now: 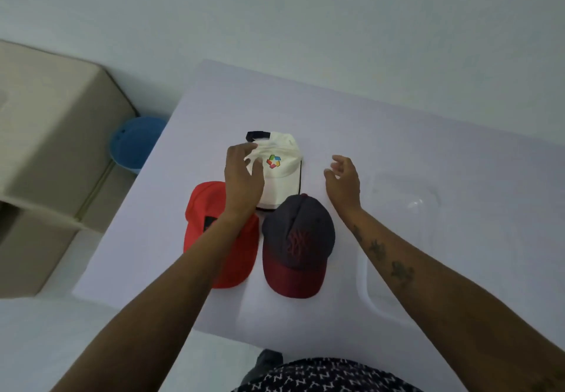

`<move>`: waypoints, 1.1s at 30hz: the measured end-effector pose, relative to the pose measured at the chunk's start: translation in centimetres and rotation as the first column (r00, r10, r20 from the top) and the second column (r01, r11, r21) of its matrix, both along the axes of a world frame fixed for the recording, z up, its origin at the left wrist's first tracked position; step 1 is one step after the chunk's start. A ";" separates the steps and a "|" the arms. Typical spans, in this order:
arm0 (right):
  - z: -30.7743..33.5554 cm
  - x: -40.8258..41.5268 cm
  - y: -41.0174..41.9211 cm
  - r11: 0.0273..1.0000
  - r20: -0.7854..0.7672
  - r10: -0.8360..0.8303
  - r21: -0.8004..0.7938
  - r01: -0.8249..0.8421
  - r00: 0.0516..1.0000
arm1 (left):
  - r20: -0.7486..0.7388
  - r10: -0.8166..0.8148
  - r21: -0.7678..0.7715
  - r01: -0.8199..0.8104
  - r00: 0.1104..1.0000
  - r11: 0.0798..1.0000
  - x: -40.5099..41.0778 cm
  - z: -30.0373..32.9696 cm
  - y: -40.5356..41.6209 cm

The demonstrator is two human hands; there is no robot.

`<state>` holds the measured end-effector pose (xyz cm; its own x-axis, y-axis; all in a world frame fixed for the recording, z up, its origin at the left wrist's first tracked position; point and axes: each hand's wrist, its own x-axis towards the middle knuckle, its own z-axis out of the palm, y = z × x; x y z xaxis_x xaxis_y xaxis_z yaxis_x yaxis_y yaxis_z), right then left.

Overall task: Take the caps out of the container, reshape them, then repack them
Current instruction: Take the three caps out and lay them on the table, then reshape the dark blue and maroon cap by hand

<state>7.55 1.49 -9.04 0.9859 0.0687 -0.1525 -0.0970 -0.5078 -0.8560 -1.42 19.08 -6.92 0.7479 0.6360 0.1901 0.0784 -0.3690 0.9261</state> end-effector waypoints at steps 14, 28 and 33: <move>-2.4 -8.7 -4.3 0.990 -0.311 0.103 -0.059 -0.127 0.945 | -0.420 -0.184 -0.146 0.134 0.889 0.980 -6.6 -3.9 -7.6; -2.7 -9.4 -4.6 0.992 -0.273 0.030 -0.111 -0.062 0.962 | -0.466 -0.089 -0.270 -0.046 0.880 0.962 -6.9 -4.0 -8.7; 1.3 -8.8 -4.5 1.000 -0.203 0.011 -0.009 -0.013 0.979 | -0.399 -0.091 -0.296 -0.034 0.912 0.955 -6.6 0.1 -8.5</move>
